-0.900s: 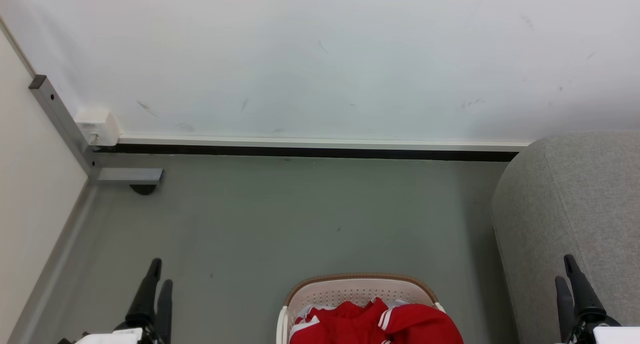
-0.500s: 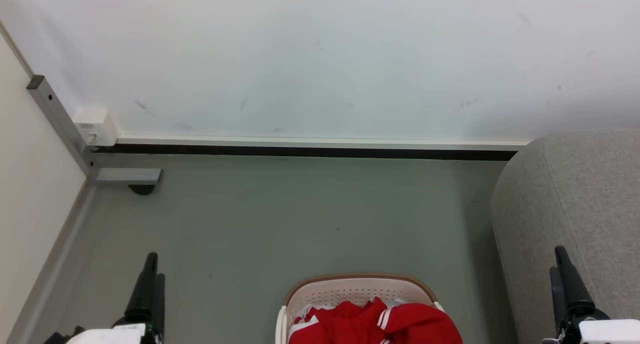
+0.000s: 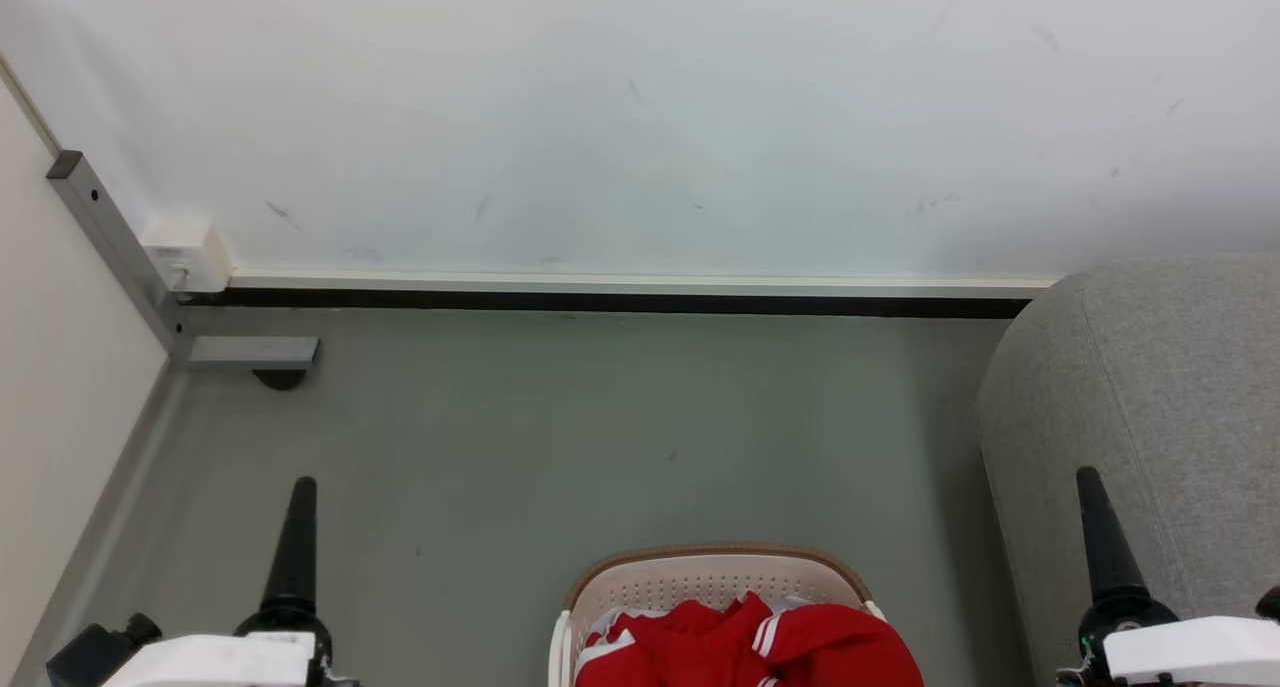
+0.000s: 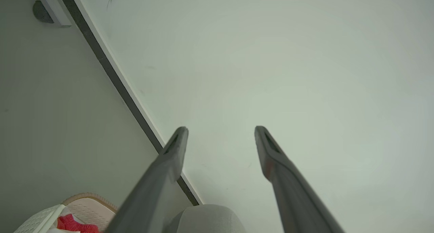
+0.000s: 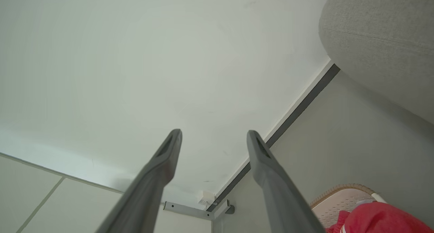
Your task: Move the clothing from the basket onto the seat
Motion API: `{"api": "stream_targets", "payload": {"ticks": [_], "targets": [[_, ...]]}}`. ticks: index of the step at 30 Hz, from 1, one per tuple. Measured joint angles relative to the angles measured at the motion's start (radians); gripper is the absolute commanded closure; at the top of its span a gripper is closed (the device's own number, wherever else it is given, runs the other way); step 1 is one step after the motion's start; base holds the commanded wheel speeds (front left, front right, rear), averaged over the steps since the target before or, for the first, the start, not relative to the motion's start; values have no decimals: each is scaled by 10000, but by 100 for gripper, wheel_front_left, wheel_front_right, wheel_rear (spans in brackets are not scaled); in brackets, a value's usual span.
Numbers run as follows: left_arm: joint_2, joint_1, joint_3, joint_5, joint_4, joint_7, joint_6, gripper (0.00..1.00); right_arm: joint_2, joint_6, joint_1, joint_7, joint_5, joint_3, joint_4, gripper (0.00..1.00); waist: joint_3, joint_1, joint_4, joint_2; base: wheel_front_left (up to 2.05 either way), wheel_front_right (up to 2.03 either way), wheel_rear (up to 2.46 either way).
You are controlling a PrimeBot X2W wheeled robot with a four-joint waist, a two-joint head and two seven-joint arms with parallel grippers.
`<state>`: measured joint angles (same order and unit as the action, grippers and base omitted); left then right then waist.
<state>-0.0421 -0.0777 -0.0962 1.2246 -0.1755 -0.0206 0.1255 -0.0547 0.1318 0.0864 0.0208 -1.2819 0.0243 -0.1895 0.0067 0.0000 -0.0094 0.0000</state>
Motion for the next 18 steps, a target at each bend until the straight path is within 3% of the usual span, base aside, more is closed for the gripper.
{"api": "stream_targets", "payload": {"ticks": [18], "targets": [[-2, 34, 75, -3530, 374, -616, -209, 0, -167, 0, 143, 614, 3722, 533, 15, 0, -76, 0, 0, 0, 0, 0, 0]]}}
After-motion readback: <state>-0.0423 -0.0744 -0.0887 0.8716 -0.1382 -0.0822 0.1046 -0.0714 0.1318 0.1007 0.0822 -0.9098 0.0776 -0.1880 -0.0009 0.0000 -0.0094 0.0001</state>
